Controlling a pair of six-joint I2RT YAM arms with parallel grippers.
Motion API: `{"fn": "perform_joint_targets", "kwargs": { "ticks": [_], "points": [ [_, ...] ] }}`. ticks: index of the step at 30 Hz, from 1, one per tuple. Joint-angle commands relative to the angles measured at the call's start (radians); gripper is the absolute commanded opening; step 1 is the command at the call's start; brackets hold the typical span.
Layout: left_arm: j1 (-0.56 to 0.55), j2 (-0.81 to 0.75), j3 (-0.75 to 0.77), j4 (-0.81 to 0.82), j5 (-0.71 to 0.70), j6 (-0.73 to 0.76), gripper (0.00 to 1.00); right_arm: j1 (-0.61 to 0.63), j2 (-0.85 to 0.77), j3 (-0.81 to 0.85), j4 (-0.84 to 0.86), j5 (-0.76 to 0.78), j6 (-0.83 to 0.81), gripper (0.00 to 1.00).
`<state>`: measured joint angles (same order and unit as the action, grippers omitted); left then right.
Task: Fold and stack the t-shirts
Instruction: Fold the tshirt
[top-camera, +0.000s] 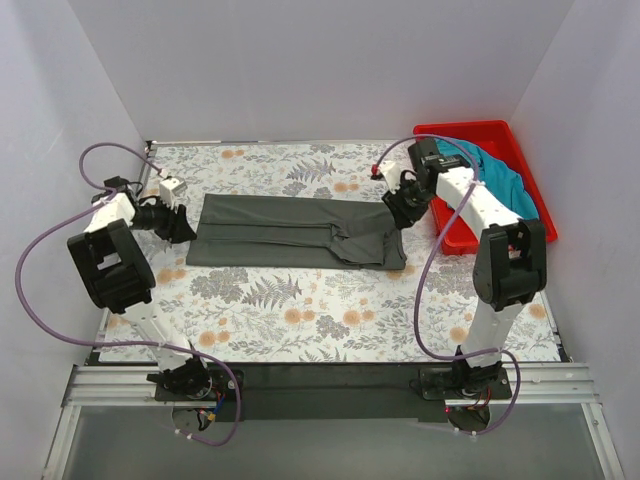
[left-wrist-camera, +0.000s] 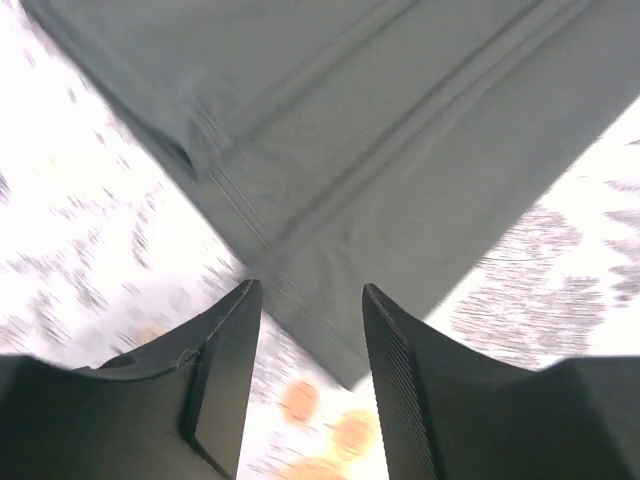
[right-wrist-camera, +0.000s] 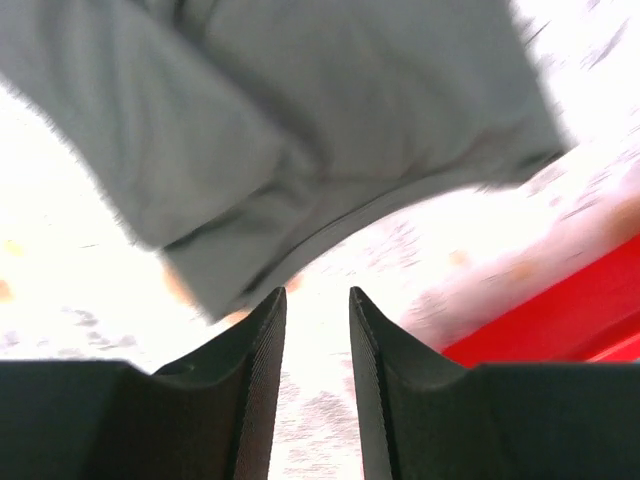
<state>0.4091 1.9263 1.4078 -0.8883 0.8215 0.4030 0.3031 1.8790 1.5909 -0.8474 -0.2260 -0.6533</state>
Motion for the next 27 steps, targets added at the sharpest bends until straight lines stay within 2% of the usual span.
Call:
{"fn": "perform_joint_targets", "kwargs": {
  "ticks": [1, 3, 8, 15, 19, 27],
  "points": [
    [0.026, -0.119, -0.072, -0.034, 0.079, -0.197, 0.45, -0.018, -0.106, -0.124, -0.081, -0.173, 0.122, 0.37],
    [0.042, -0.161, -0.145, 0.038, 0.068, -0.294, 0.47, -0.018, -0.123, -0.175, -0.073, -0.188, 0.144, 0.37],
    [0.079, -0.156, -0.207, 0.115, 0.019, -0.427, 0.48, -0.019, -0.126, -0.276, -0.006, -0.162, 0.169, 0.38],
    [0.082, -0.110, -0.237, 0.157, -0.048, -0.490, 0.49, -0.021, -0.057, -0.293, 0.039, -0.131, 0.179, 0.39],
    [0.082, -0.079, -0.244, 0.153, -0.056, -0.498, 0.57, -0.021, -0.043, -0.295, 0.053, -0.108, 0.182, 0.39],
    [0.082, -0.044, -0.279, 0.172, -0.068, -0.503, 0.58, -0.019, -0.023, -0.325, 0.054, -0.090, 0.176, 0.39]
  ]
}}
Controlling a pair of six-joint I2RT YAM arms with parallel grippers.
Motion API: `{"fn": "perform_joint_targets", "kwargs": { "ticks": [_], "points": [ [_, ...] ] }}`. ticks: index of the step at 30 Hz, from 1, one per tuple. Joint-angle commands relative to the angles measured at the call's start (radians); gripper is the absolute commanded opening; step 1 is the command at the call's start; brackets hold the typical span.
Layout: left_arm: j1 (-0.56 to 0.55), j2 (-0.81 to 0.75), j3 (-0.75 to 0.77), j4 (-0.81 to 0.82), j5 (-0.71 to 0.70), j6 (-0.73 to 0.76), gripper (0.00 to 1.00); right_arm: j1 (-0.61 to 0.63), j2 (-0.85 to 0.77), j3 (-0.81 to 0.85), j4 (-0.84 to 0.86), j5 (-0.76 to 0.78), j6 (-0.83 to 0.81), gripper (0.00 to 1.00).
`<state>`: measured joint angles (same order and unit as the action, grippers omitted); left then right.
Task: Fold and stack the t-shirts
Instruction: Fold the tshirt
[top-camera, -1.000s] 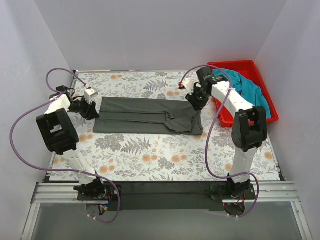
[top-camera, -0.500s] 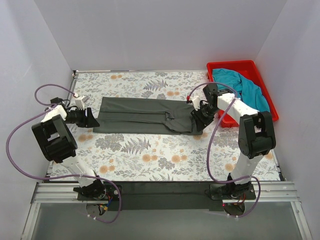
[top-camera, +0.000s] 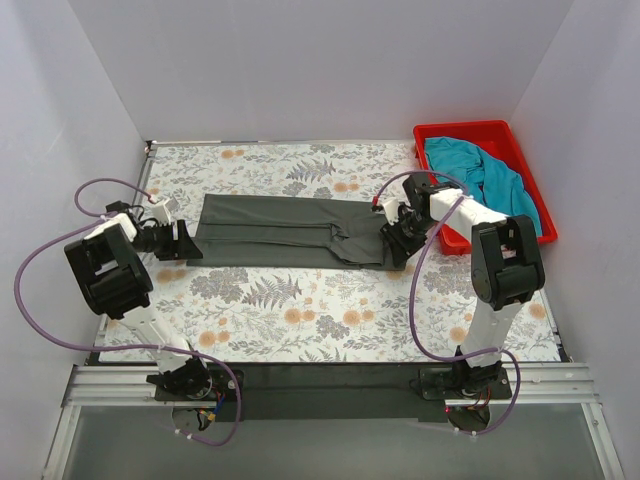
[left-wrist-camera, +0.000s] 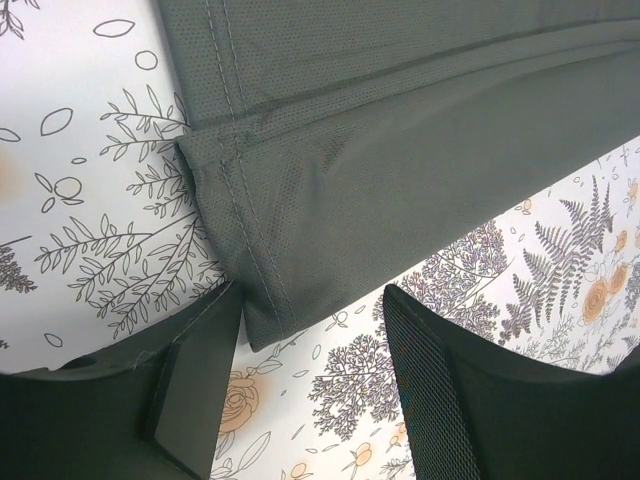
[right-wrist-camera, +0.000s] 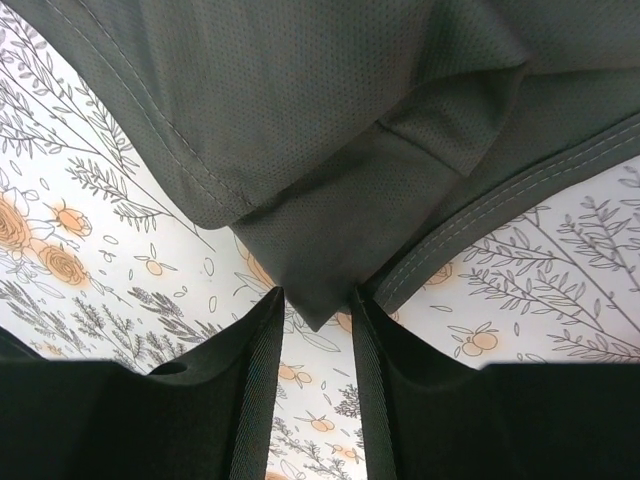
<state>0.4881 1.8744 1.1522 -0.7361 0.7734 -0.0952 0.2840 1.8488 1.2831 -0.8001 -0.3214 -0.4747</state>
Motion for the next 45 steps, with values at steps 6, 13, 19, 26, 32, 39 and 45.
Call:
{"fn": "perform_joint_targets", "kwargs": {
  "ticks": [6, 13, 19, 26, 32, 39, 45],
  "points": [
    [0.003, 0.009, -0.037, 0.033, -0.051, -0.014, 0.55, 0.000, 0.021, -0.030, 0.007, 0.008, -0.005, 0.39],
    [0.035, -0.018, 0.018, 0.015, -0.117, -0.038, 0.59, -0.008, 0.021, -0.044, 0.010, 0.016, -0.016, 0.15],
    [0.040, -0.041, 0.006, 0.018, -0.145, -0.029, 0.61, -0.014, 0.027, -0.034, 0.012, 0.018, -0.021, 0.01],
    [0.027, -0.024, -0.043, -0.003, -0.109, 0.006, 0.54, -0.022, 0.027, -0.027, 0.009, 0.033, -0.021, 0.01],
    [0.023, 0.008, -0.043, 0.003, -0.095, -0.003, 0.41, -0.025, 0.026, -0.019, 0.004, 0.059, -0.022, 0.01],
    [0.004, 0.032, 0.003, -0.026, -0.082, -0.012, 0.05, -0.023, 0.033, -0.011, -0.005, 0.087, -0.024, 0.01],
    [0.013, -0.007, 0.017, -0.074, -0.118, -0.001, 0.00, -0.025, 0.001, -0.033, -0.024, 0.117, -0.044, 0.01]
  ]
}}
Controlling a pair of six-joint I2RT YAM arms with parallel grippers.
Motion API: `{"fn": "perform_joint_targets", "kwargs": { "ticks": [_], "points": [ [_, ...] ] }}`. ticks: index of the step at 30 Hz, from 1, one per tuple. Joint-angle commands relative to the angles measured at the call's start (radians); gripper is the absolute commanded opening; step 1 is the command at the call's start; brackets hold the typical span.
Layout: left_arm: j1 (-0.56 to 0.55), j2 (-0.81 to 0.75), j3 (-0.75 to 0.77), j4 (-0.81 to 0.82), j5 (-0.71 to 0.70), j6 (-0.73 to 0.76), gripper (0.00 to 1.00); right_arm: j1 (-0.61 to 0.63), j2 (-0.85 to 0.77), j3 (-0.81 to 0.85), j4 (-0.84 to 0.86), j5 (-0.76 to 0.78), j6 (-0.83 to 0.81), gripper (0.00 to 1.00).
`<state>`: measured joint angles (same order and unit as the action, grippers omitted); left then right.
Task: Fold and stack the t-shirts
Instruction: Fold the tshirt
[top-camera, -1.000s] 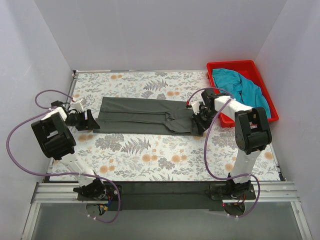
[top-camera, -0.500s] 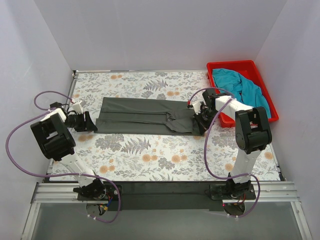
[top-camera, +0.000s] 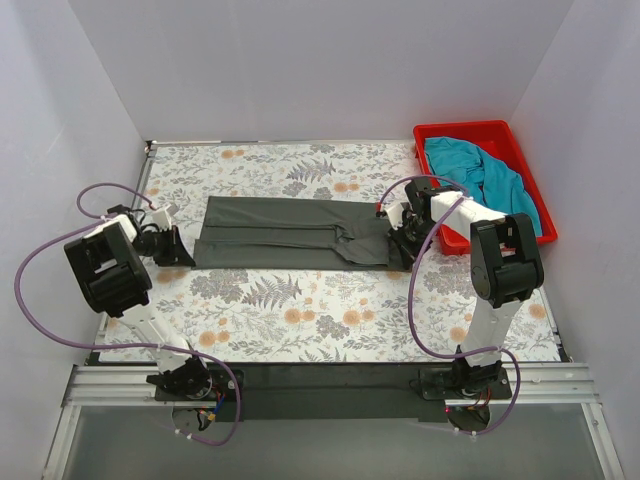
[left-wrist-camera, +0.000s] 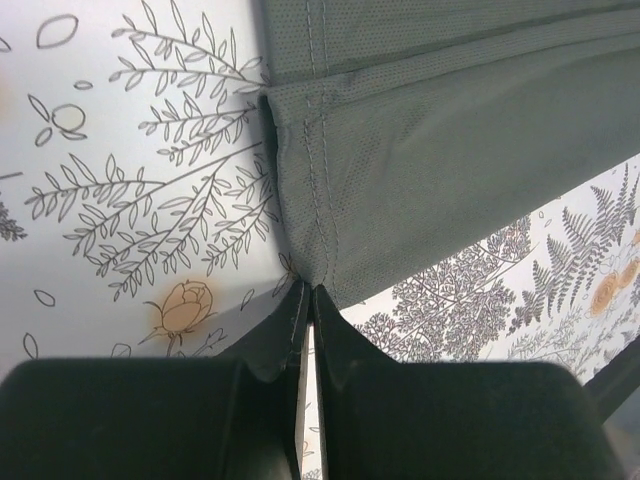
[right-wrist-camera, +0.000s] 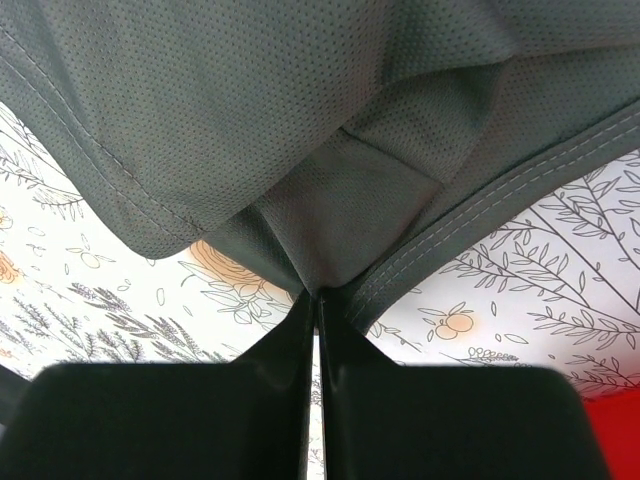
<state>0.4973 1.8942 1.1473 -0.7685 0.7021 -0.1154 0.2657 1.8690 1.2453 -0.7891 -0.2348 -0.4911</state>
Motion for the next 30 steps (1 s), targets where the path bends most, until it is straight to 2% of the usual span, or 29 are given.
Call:
{"fn": "perform_joint_targets", "kwargs": {
  "ticks": [1, 6, 9, 10, 11, 12, 13, 15, 19, 23, 30],
  "points": [
    [0.007, -0.032, 0.022, -0.048, -0.053, 0.025, 0.00, -0.005, -0.024, 0.002, -0.042, 0.034, -0.029, 0.01],
    [0.030, -0.073, 0.019, -0.081, -0.095, 0.060, 0.00, -0.005, -0.076, -0.040, -0.068, 0.048, -0.049, 0.01],
    [0.024, -0.081, 0.034, -0.093, -0.066, 0.066, 0.00, -0.006, -0.082, -0.057, -0.078, 0.043, -0.058, 0.01],
    [0.009, -0.075, 0.045, -0.101, -0.062, 0.066, 0.00, -0.005, -0.079, -0.046, -0.088, 0.031, -0.060, 0.10],
    [0.003, -0.069, 0.052, -0.107, -0.058, 0.069, 0.00, -0.006, -0.077, -0.037, -0.091, 0.031, -0.060, 0.10],
    [-0.002, -0.061, 0.067, -0.123, -0.034, 0.078, 0.14, -0.006, -0.079, -0.024, -0.097, 0.013, -0.060, 0.23],
    [-0.003, -0.061, 0.075, -0.127, -0.021, 0.085, 0.21, -0.005, -0.080, -0.012, -0.102, 0.002, -0.060, 0.29],
    [-0.008, -0.061, 0.106, -0.155, -0.007, 0.109, 0.29, -0.005, -0.085, 0.038, -0.127, -0.026, -0.052, 0.36],
    [-0.019, -0.037, 0.245, -0.193, 0.017, 0.152, 0.36, -0.008, -0.093, 0.114, -0.163, -0.072, -0.034, 0.38],
    [-0.089, 0.006, 0.317, -0.224, -0.010, 0.204, 0.37, -0.008, -0.068, 0.175, -0.160, -0.078, -0.009, 0.38],
    [-0.201, 0.071, 0.358, -0.187, -0.065, 0.241, 0.38, -0.008, 0.053, 0.287, -0.151, -0.069, -0.003, 0.36]
  ]
}}
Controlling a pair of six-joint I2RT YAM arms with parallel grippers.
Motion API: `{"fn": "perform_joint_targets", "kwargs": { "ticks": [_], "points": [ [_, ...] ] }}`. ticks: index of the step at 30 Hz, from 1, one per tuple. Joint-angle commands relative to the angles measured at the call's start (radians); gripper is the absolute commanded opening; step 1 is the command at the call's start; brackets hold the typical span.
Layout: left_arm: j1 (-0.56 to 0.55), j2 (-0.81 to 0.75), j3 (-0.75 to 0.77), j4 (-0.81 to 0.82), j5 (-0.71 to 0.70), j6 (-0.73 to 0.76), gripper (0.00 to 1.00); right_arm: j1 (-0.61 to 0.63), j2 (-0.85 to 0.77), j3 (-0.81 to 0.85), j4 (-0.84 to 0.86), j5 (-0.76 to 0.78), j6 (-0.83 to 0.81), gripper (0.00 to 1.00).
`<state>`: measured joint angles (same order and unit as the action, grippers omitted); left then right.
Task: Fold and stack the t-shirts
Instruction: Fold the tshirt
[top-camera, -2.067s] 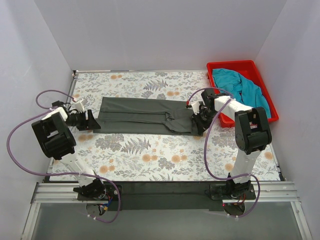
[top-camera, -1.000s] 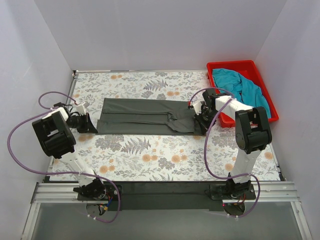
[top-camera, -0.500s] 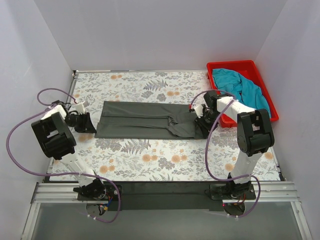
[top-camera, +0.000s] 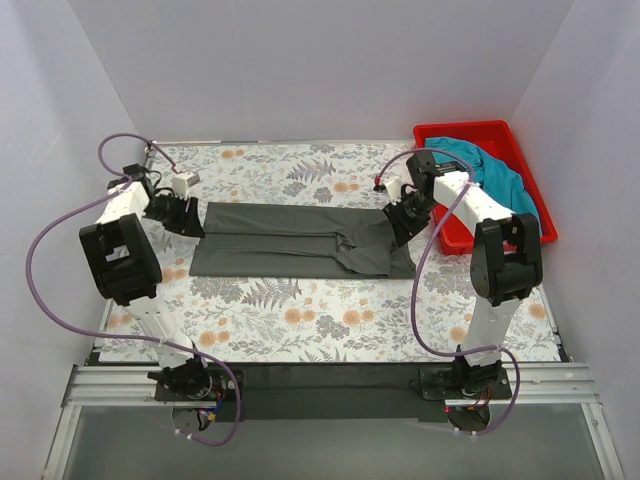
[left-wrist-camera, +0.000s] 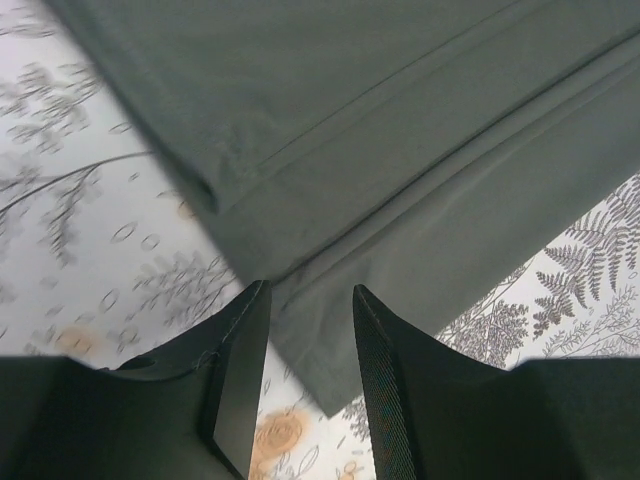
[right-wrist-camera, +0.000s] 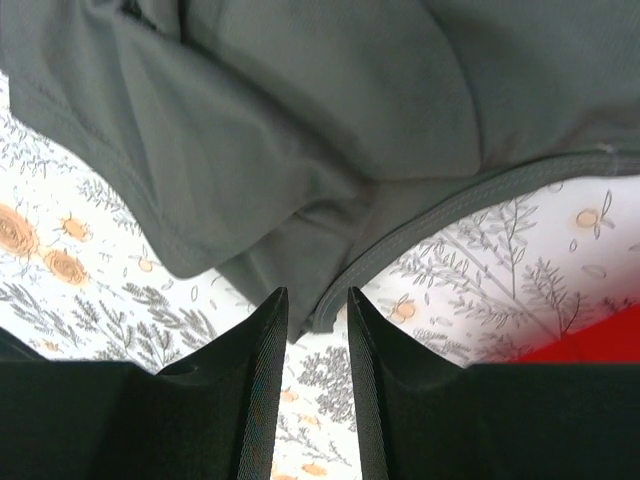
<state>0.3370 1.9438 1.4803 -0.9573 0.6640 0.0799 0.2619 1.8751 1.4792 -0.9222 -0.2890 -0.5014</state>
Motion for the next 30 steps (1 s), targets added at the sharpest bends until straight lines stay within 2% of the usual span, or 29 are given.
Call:
{"fn": "perform_joint_targets", "kwargs": {
  "ticks": [1, 8, 18, 30],
  "points": [
    [-0.053, 0.026, 0.028, 0.008, -0.032, 0.049, 0.38, -0.004, 0.061, 0.087, -0.020, -0.015, 0.009, 0.37],
    [-0.110, 0.092, 0.089, -0.018, -0.050, 0.121, 0.39, -0.003, 0.121, 0.142, -0.021, -0.050, -0.003, 0.41],
    [-0.124, 0.145, 0.138, -0.078, -0.083, 0.199, 0.39, 0.003, 0.171, 0.159, -0.020, -0.075, -0.020, 0.50],
    [-0.136, 0.173, 0.144, -0.124, -0.122, 0.277, 0.39, 0.003, 0.223, 0.193, -0.018, -0.082, -0.028, 0.44]
  ]
}}
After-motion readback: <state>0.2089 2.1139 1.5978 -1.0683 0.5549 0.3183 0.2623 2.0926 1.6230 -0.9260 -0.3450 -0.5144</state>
